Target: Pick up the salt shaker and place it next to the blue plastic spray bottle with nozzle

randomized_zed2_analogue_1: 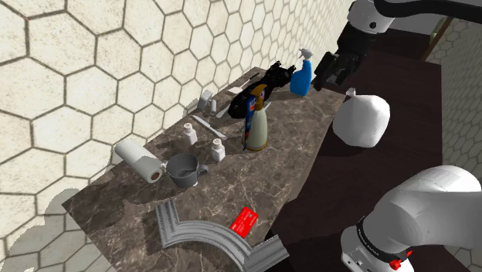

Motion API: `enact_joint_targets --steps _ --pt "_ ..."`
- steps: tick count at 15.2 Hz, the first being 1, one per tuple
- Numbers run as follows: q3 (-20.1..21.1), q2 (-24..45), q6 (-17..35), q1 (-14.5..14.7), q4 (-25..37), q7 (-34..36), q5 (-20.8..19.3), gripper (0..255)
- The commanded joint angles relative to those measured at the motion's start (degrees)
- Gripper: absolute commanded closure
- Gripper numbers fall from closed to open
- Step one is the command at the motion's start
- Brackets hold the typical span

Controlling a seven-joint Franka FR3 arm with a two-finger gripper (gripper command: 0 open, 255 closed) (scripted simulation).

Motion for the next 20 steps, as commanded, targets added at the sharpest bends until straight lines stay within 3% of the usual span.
enact_joint_targets --steps 1,10,20 --pt "0.0 0.0 0.0 0.0 0.0 0.0 0.0 0" --pt "8.04 5.03 18.19 4.35 -9.06 2.56 4.09 0" --pt "17.9 19.19 39.6 7.85 -11.79 6.37 5.92 0"
